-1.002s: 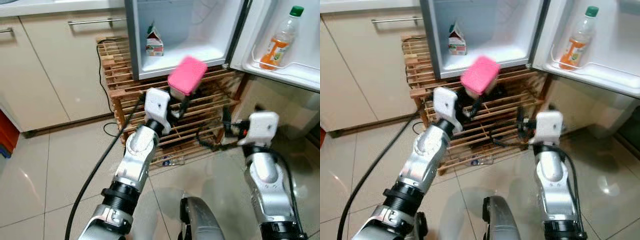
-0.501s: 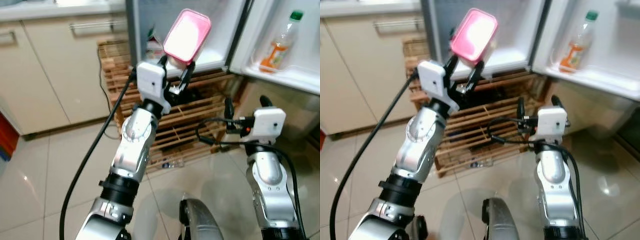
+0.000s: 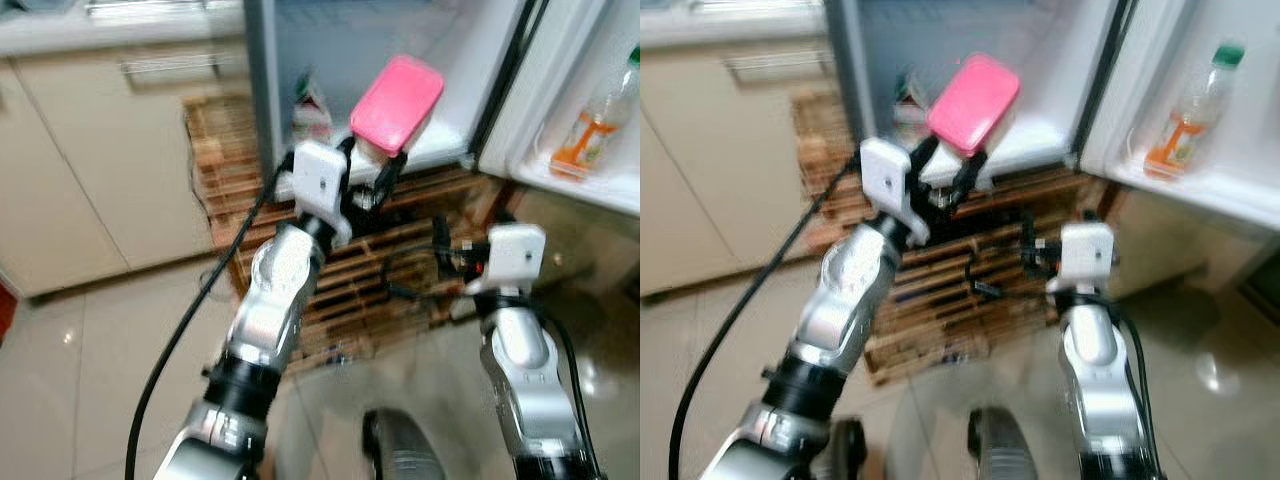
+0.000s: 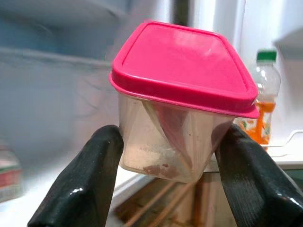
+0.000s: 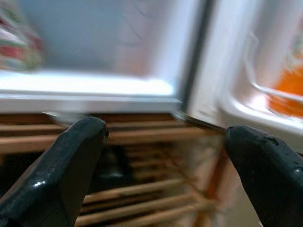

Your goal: Restocking fridge

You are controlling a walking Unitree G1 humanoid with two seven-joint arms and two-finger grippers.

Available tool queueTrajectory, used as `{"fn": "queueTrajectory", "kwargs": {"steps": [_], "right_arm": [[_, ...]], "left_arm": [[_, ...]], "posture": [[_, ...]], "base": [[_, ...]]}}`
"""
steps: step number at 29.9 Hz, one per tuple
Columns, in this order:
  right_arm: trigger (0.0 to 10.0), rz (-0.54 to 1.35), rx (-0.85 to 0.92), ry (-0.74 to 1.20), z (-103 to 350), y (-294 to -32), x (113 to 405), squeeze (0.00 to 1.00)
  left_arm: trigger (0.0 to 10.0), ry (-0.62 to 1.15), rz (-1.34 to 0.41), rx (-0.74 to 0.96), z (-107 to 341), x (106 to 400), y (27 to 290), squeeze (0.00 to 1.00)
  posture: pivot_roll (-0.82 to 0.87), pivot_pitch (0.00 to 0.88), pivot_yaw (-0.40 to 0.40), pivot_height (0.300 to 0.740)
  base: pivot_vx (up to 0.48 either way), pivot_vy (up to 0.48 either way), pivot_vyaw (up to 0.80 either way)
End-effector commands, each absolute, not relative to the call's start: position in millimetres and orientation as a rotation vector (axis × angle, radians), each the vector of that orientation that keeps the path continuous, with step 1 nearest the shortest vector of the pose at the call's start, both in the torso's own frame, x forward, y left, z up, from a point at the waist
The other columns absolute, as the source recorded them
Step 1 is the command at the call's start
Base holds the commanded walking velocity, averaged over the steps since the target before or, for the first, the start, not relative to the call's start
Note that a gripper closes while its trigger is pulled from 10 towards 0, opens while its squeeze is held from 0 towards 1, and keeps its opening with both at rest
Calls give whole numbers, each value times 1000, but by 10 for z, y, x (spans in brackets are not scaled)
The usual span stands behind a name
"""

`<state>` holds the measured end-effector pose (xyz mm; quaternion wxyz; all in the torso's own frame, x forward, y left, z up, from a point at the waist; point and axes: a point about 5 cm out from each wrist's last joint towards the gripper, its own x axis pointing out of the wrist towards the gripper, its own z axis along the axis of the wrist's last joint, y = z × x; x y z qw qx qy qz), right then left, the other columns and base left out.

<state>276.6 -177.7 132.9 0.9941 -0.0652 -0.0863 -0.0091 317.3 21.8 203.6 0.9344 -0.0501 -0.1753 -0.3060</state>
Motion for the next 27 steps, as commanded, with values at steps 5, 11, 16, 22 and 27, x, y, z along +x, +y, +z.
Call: {"fn": "queueTrajectory", "kwargs": {"steps": [5,11,16,22,27], "right_arm": [[10000,-21,-128,-172,1346,-1809,2769,0],[10000,-19,-126,-166,1328,-1805,2755,0],[10000,-17,-126,-163,1317,-1799,2746,0],[10000,-11,-128,-157,1301,-1796,2742,0],[10000,-3,-128,-155,1292,-1787,2741,0]], "left_arm": [[10000,-371,-660,-71,2087,3167,125,0],[10000,-314,-650,-80,2004,3203,116,0],[10000,-302,-652,-79,1982,3204,109,0],[10000,-272,-619,-104,1952,3246,142,0],[10000,-242,-559,-97,1910,3297,180,0]], "posture": [[-203,0,-7,605],[-205,0,-4,605],[-205,0,-2,605],[-204,0,-2,605],[-205,0,1,605]], "base": [[472,0,0],[74,0,0],[313,-359,0],[359,-313,0],[232,-169,0]]}}
